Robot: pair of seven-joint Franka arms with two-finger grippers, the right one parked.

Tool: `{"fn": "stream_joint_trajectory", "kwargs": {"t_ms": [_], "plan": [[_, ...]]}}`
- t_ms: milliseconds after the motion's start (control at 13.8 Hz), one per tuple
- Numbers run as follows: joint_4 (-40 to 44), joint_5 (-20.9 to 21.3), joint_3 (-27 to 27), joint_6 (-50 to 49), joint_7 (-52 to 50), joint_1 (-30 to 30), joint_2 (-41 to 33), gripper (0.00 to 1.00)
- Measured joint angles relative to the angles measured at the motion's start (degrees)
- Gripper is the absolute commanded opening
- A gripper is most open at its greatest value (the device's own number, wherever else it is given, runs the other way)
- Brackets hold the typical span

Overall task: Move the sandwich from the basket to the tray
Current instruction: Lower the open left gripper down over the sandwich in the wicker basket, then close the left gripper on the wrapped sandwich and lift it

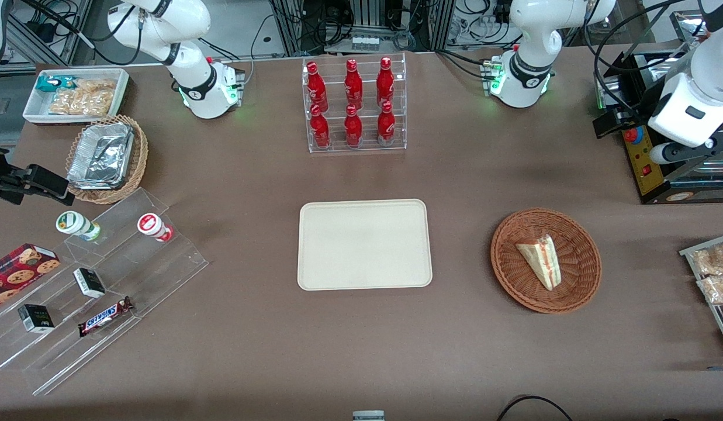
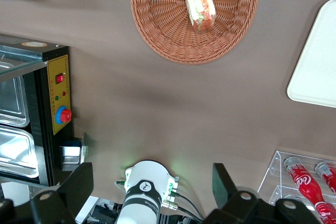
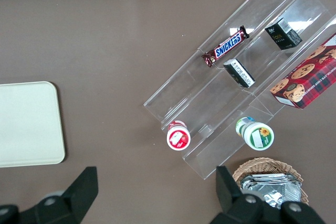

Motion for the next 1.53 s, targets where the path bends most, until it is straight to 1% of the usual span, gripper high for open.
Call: {"fn": "stream_joint_trajectory", "kwargs": {"t_ms": [218, 364, 655, 800, 945, 1091, 1236, 1382, 1527], "plan": [[0.0, 0.0, 0.0, 0.0, 0.1, 0.0, 0.3, 1.00], [-0.1, 0.0, 0.3, 0.0, 0.1, 0.0, 1.9, 1.00], [-0.4, 0.1, 0.8, 1.8, 0.0, 0.5, 10.4, 1.00], [-1.0, 0.1, 1.1, 7.4, -2.7, 1.3, 15.7, 1.00], [-1.8, 0.1, 1.1, 12.4, -11.4, 1.6, 18.8, 1.00], [-5.7, 0.1, 0.9, 19.8, -18.8, 1.4, 19.7, 1.00], [-11.0, 0.1, 0.8, 28.2, -23.9, 1.1, 20.1, 1.00], [-15.3, 0.1, 0.7, 35.6, -27.4, 0.6, 21.0, 1.00], [-17.2, 0.1, 0.6, 40.1, -28.6, -0.3, 21.9, 1.00]]}}
